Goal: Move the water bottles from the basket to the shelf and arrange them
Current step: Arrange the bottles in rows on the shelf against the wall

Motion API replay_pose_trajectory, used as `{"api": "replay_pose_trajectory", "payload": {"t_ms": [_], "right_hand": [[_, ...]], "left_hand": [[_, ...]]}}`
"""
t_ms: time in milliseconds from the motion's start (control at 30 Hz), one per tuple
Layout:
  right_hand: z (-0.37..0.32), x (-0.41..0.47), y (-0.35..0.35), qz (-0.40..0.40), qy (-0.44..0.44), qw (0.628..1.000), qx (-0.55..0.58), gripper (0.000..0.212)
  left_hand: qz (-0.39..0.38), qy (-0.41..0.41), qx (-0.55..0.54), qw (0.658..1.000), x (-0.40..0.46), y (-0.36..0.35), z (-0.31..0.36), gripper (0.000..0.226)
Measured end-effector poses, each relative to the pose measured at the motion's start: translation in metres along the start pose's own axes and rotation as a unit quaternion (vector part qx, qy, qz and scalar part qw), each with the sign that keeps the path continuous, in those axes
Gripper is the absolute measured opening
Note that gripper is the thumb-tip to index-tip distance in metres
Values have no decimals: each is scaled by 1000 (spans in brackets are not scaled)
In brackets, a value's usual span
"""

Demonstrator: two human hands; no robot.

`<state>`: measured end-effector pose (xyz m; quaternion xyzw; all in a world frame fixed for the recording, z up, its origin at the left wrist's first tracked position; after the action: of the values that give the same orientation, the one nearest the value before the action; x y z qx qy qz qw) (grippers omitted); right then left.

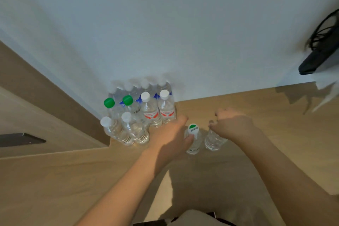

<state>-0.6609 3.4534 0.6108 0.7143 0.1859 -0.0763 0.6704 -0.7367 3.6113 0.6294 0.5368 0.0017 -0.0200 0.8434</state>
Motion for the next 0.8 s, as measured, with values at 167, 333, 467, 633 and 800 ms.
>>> {"api": "replay_pose_trajectory", "payload": {"t_ms": [167, 333, 467, 633, 800], "right_hand": [[12, -6, -15, -10, 25, 999, -25, 37], [-3, -12, -3, 22, 75, 994, 82, 27], [-22, -11, -8, 10, 100, 988, 117, 20], [-62, -4, -10, -7, 146, 979, 139, 19], [-108, 0, -9, -6, 202, 967, 154, 15]], "left_hand": [[-41, 8, 88, 995, 15, -31, 10, 42], [4, 58, 46, 997, 10, -25, -2, 24], [17, 108, 1, 994, -3, -15, -40, 25], [49, 128, 21, 990, -14, 7, -71, 26], [56, 140, 13, 989, -15, 25, -98, 26]]}}
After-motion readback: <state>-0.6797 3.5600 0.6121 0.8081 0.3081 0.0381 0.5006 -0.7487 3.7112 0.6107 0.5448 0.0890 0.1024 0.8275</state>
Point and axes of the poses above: each hand's wrist, its own x-axis towards the middle knuckle, its own y-axis out of the back of the hand, z = x × y, the point moved 9 cm from there along x, towards the middle knuckle, and after that the axes turned 5 degrees about z, right-handed, at the moved point
